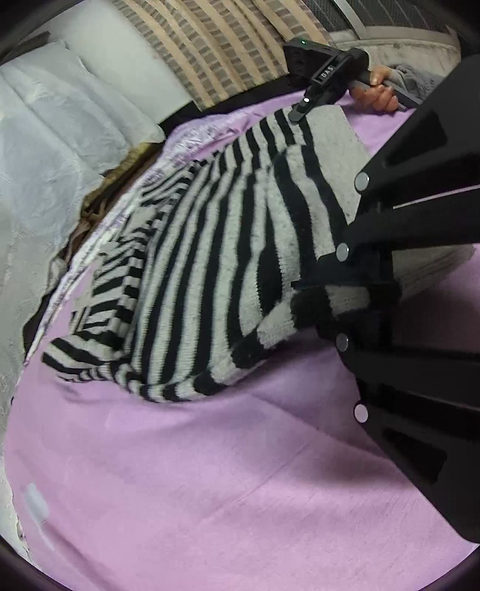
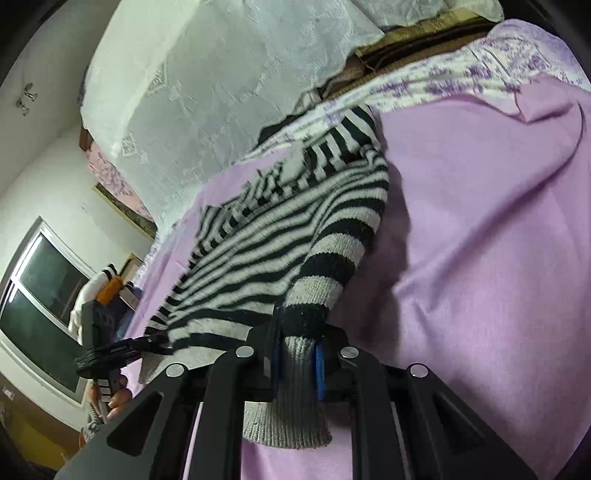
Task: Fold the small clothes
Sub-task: 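Lift the grey hem with both tools and fold it over toward the collar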
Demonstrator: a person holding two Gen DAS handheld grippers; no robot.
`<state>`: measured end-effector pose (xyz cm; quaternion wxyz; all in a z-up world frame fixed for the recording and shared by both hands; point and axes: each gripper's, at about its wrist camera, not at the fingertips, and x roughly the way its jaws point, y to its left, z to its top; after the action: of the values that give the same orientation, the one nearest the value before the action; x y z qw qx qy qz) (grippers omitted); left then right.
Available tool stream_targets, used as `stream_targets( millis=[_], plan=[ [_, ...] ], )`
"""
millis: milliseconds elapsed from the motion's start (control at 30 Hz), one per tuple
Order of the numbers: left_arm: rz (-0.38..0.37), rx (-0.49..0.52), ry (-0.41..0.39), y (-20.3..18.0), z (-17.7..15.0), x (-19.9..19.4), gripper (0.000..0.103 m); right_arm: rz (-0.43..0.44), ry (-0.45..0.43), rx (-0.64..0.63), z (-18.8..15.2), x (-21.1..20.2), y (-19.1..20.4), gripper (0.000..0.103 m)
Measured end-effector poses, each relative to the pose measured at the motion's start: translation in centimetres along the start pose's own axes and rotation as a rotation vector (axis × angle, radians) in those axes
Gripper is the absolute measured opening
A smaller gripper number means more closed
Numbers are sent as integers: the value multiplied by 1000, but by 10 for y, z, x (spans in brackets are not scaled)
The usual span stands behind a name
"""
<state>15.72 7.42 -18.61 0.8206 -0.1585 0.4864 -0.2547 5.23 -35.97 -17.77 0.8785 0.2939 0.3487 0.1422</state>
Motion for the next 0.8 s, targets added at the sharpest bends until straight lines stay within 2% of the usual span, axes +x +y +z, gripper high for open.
stream_targets(
  millis=[333,800],
  plan=[
    [18,79,-96,-35,41,-24,6,48,-11,-24,31,1,23,14],
    [67,79,-125,-45,95,-15,7,91,-29,-12,96,20,36,14]
  ],
)
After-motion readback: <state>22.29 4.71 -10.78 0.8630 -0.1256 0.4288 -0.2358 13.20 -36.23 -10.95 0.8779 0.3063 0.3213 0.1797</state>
